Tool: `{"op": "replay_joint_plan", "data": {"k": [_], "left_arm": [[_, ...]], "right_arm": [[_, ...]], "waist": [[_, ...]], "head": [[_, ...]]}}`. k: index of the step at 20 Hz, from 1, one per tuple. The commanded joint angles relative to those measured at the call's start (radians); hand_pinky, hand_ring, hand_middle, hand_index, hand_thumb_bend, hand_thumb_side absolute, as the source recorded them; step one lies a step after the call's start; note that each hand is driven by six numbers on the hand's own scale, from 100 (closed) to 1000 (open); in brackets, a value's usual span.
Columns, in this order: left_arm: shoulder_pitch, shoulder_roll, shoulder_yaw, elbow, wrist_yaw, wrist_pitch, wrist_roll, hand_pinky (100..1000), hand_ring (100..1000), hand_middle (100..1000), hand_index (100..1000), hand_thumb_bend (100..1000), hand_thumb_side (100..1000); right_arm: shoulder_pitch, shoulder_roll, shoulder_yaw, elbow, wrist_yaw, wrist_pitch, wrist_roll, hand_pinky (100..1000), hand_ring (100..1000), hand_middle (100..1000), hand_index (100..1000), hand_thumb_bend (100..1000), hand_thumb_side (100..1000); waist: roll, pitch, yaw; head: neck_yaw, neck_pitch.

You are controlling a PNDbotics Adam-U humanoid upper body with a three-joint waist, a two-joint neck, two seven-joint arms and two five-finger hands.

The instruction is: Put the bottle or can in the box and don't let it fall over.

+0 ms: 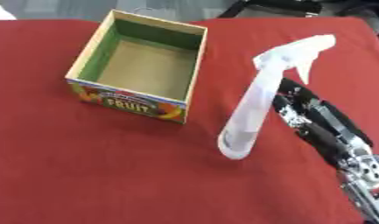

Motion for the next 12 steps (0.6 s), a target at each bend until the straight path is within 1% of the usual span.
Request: {"op": "replay_joint_plan", "data": {"k": [1, 12], "left_arm": [[-0.002, 0.019, 0.0, -0.021, -0.001, 0.001, -0.001, 528, 1000, 1000, 650, 207, 743], [-0.001, 0.02, -0.001, -0.021, -0.001, 0.003, -0.002, 528, 1000, 1000, 643, 205, 742]], "right_arm": [[-0.006, -0.014, -0.016, -0.022, -0.005, -0.013, 0.006, 1000, 923, 912, 994, 100, 638], [-0.014, -0.014, -0.02, -0.022, -0.005, -0.021, 0.006, 1000, 922, 912, 992, 100, 617]], "waist": [[0.001, -0.023, -0.001], [0.0, -0.025, 0.0]], "head": [[-0.001, -0.01], [0.002, -0.011]]}}
